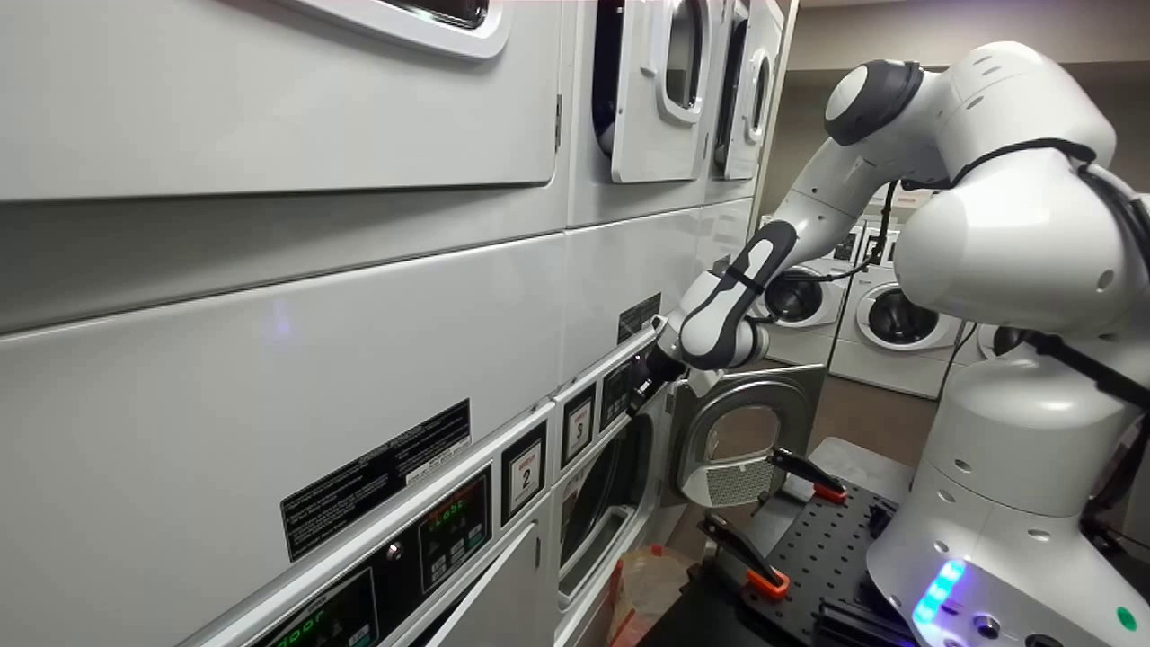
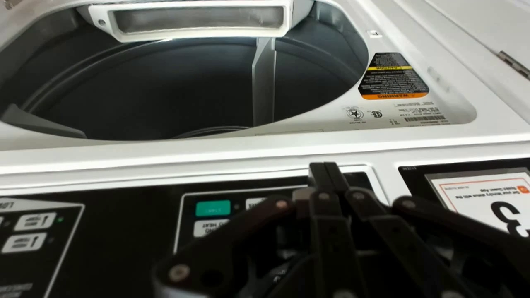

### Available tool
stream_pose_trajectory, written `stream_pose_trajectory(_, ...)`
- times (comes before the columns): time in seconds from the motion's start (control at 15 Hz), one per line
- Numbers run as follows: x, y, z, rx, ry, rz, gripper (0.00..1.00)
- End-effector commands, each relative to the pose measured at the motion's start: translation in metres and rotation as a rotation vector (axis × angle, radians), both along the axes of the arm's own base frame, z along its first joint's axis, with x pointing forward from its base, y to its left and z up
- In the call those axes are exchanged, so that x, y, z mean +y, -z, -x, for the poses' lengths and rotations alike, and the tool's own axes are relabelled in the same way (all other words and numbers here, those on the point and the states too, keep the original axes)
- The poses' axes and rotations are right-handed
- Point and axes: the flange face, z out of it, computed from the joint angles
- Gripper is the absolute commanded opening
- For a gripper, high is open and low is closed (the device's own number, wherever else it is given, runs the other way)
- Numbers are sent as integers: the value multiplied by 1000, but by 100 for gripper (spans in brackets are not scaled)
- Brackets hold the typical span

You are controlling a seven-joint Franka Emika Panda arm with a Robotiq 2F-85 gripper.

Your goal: Turn on the washing machine

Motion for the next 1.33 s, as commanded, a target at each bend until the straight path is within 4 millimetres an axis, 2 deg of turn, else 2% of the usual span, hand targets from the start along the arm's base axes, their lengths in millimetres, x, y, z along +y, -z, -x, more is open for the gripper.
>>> stream_pose_trajectory(0.0,-4,-23,8,74,-22,46,2)
stream_pose_trajectory(0.27,-12,-20,2,119,-18,80,1)
stream_pose_trajectory(0.67,-4,14,-15,106,10,101,1)
stream_pose_trajectory(0.87,1,22,-29,22,60,83,1)
stream_pose_trajectory(1.07,1,21,-37,-135,122,78,1)
stream_pose_trajectory(1.2,1,22,-34,-203,145,85,1)
stream_pose_trajectory(1.27,-21,12,-54,-203,150,78,1)
